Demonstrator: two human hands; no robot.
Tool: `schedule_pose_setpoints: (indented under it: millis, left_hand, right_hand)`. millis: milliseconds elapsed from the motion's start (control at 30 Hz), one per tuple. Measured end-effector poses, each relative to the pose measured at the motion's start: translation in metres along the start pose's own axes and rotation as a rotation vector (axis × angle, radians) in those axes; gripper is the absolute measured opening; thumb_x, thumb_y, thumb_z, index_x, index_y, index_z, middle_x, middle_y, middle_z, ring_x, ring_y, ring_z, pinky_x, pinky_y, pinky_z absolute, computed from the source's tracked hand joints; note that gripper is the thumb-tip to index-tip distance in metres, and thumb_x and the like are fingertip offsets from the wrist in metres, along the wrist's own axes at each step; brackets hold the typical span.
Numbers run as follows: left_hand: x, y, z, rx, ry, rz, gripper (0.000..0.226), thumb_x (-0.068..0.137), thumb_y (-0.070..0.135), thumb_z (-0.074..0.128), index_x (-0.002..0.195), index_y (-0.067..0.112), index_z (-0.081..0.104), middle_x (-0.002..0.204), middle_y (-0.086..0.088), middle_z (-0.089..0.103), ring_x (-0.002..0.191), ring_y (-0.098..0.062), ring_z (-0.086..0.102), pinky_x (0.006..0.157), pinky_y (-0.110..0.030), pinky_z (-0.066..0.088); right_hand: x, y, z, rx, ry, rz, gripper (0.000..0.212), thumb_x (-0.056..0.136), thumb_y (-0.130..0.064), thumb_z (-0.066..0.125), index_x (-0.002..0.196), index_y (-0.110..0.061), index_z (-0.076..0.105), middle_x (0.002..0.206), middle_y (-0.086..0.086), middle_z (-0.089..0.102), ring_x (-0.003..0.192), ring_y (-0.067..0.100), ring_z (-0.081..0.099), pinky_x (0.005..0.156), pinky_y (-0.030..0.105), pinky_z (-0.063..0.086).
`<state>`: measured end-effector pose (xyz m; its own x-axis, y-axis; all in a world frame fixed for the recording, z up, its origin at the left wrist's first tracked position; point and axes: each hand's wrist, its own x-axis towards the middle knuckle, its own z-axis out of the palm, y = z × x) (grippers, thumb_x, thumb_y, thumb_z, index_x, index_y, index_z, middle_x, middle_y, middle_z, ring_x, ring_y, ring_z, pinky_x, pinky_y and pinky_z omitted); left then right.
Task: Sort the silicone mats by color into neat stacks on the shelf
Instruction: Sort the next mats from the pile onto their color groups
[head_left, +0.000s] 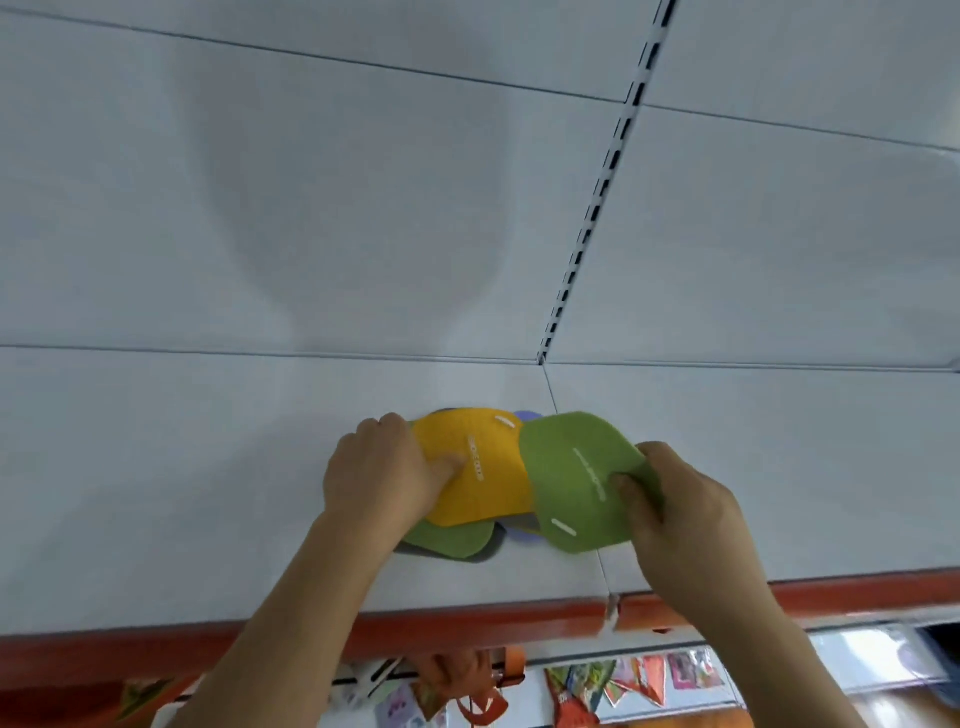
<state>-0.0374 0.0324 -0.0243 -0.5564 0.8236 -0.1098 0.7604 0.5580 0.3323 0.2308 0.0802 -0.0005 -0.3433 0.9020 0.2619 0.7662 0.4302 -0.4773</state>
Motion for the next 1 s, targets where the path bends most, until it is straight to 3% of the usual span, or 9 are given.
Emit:
schedule_pose_setpoints:
  millis: [200, 333, 400, 500, 600, 767, 900, 1000]
  left_hand:
    - [0.002, 0.004, 0.001, -0.042, -0.053, -0.002, 0.067, 0.083, 0.075, 0.062, 0.098, 0.01, 0.066, 0.104, -0.012, 0.068, 0.097, -0.034, 0.065, 0.073, -0.035, 0.042]
    - [-0.007, 0.016, -0.005, -0.128, 0.019, 0.048, 0.038, 0.092, 0.047, 0.067, 0.109, 0.015, 0.058, 0.11, -0.006, 0.061, 0.101, -0.029, 0.06, 0.081, -0.039, 0.05]
    - [-0.012, 0.02, -0.005, -0.248, 0.059, 0.103, 0.021, 0.094, 0.033, 0.066, 0.101, 0.02, 0.052, 0.099, -0.001, 0.062, 0.09, -0.025, 0.061, 0.074, -0.039, 0.05]
    - [-0.018, 0.022, -0.008, -0.455, 0.071, 0.151, 0.02, 0.094, 0.028, 0.069, 0.094, 0.025, 0.049, 0.084, 0.007, 0.062, 0.077, -0.019, 0.06, 0.068, -0.039, 0.049]
    - [-0.02, 0.024, -0.015, -0.602, 0.057, 0.109, 0.021, 0.095, 0.031, 0.071, 0.112, 0.023, 0.061, 0.1, 0.005, 0.07, 0.091, -0.02, 0.065, 0.08, -0.041, 0.054]
    - [-0.03, 0.026, -0.015, -0.632, -0.068, 0.091, 0.014, 0.1, 0.027, 0.066, 0.111, 0.035, 0.07, 0.108, 0.011, 0.076, 0.1, -0.013, 0.07, 0.092, -0.042, 0.056]
    - [-0.034, 0.029, -0.015, -0.629, 0.055, 0.036, 0.024, 0.105, 0.023, 0.058, 0.126, 0.031, 0.067, 0.118, 0.007, 0.073, 0.109, -0.019, 0.067, 0.098, -0.043, 0.053]
    - [-0.04, 0.03, -0.015, -0.753, 0.123, -0.002, 0.026, 0.105, 0.023, 0.058, 0.128, 0.032, 0.068, 0.122, 0.011, 0.074, 0.112, -0.015, 0.068, 0.099, -0.041, 0.054]
  right_hand:
    - [-0.006, 0.008, 0.01, -0.02, 0.01, 0.026, 0.014, 0.097, -0.015, 0.062, 0.09, -0.022, 0.052, 0.065, -0.011, 0.053, 0.059, 0.007, 0.051, 0.05, 0.028, 0.038]
    - [-0.004, 0.013, 0.012, 0.015, 0.018, 0.033, 0.013, 0.096, -0.014, 0.063, 0.09, -0.021, 0.054, 0.064, -0.01, 0.054, 0.058, 0.009, 0.051, 0.05, 0.032, 0.039]
    - [-0.002, 0.016, 0.011, 0.034, 0.015, 0.022, 0.011, 0.096, -0.014, 0.064, 0.093, -0.021, 0.056, 0.064, -0.009, 0.056, 0.059, 0.013, 0.054, 0.051, 0.035, 0.043]
    - [0.005, 0.022, 0.01, 0.058, 0.002, -0.015, 0.008, 0.096, -0.015, 0.064, 0.095, -0.021, 0.058, 0.057, -0.007, 0.053, 0.055, 0.015, 0.053, 0.049, 0.033, 0.04]
    - [0.012, 0.029, 0.012, 0.073, -0.031, -0.047, 0.008, 0.096, -0.017, 0.063, 0.096, -0.023, 0.058, 0.055, -0.009, 0.051, 0.054, 0.022, 0.052, 0.049, 0.031, 0.036]
    - [0.017, 0.033, 0.019, 0.141, -0.099, -0.134, 0.019, 0.097, -0.014, 0.062, 0.108, -0.029, 0.061, 0.068, -0.005, 0.062, 0.058, 0.018, 0.049, 0.052, 0.032, 0.036]
    - [0.023, 0.045, 0.021, 0.219, -0.09, -0.129, 0.023, 0.096, -0.01, 0.061, 0.107, -0.03, 0.058, 0.066, -0.007, 0.059, 0.056, 0.013, 0.049, 0.052, 0.031, 0.035]
    - [0.024, 0.051, 0.018, 0.323, -0.066, -0.065, 0.023, 0.097, -0.011, 0.06, 0.106, -0.031, 0.06, 0.061, -0.011, 0.058, 0.059, 0.007, 0.056, 0.051, 0.019, 0.039]
